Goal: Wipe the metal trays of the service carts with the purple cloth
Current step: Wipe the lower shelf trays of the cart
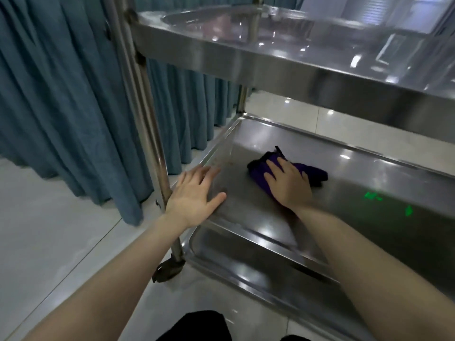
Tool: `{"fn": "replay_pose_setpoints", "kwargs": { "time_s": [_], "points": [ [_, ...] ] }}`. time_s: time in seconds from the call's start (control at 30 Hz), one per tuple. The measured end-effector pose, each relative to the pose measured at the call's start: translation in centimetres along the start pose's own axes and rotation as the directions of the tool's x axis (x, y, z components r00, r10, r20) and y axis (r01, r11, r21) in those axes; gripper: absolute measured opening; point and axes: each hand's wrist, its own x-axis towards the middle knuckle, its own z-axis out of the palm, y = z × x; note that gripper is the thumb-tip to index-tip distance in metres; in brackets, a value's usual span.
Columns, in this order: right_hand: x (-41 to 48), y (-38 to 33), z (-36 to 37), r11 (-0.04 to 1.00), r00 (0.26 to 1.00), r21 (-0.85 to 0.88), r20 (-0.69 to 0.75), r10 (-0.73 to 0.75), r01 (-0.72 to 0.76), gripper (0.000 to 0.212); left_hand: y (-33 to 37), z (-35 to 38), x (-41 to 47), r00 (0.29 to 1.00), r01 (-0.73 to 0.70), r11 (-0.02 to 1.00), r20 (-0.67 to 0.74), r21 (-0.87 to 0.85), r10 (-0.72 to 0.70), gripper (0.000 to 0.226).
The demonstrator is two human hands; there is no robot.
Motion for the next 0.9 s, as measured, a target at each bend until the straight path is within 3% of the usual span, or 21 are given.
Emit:
{"fn": "replay_pose_setpoints", "kwargs": {
  "time_s": [0.1,0.2,0.3,0.4,0.57,0.63,0.7,0.8,0.9],
  "points": [
    [-0.8,-1.1,0.5,1.000,0.998,-0.003,0.051,-0.029,0.030,0.047,-0.2,0.4,0.0,0.996,0.044,0.989,-0.071,-0.139,-0.054,0.065],
    [-6.7,-2.2,0.5,0.955,0.951,-0.027,0.101,-0.293,0.297,0.047,-0.2,0.4,0.2,0.989,0.092,0.959,-0.087,-0.267,-0.119,0.061],
    [-10.8,-3.0,0.2,0.928,0.925,0.073,0.081,-0.371,0.365,0.051,-0.1,0.0,0.3,0.984,0.119,0.930,-0.085,-0.349,-0.158,0.055],
    [-7.4,-2.8,0.8,0.948,0.943,0.015,0.094,-0.318,0.318,0.047,-0.1,0.2,0.4,0.984,0.114,0.929,-0.085,-0.351,-0.153,0.053],
    [2.8,-3.1,1.2,0.999,0.997,0.027,0.077,0.017,-0.019,0.049,-0.3,0.4,0.3,0.979,0.114,0.933,-0.123,-0.343,-0.165,0.049],
    [3.3,-4.0,1.7,1.000,0.998,0.015,0.051,0.021,-0.022,0.048,-0.2,0.5,0.4,0.976,0.116,0.933,-0.136,-0.340,-0.171,0.047],
    [1.0,-4.7,1.9,0.995,0.993,0.003,0.060,-0.103,0.103,0.046,-0.1,0.4,0.5,0.974,0.126,0.931,-0.136,-0.343,-0.182,0.046],
    [-4.7,-4.4,2.0,0.930,0.927,0.027,0.078,-0.367,0.366,0.046,-0.1,0.3,0.5,0.976,0.119,0.918,-0.125,-0.378,-0.178,0.048],
    [-8.4,-3.9,1.9,0.897,0.897,0.064,0.041,-0.440,0.437,0.053,-0.1,0.3,0.3,0.973,0.106,0.919,-0.152,-0.381,-0.175,0.049]
  ]
}}
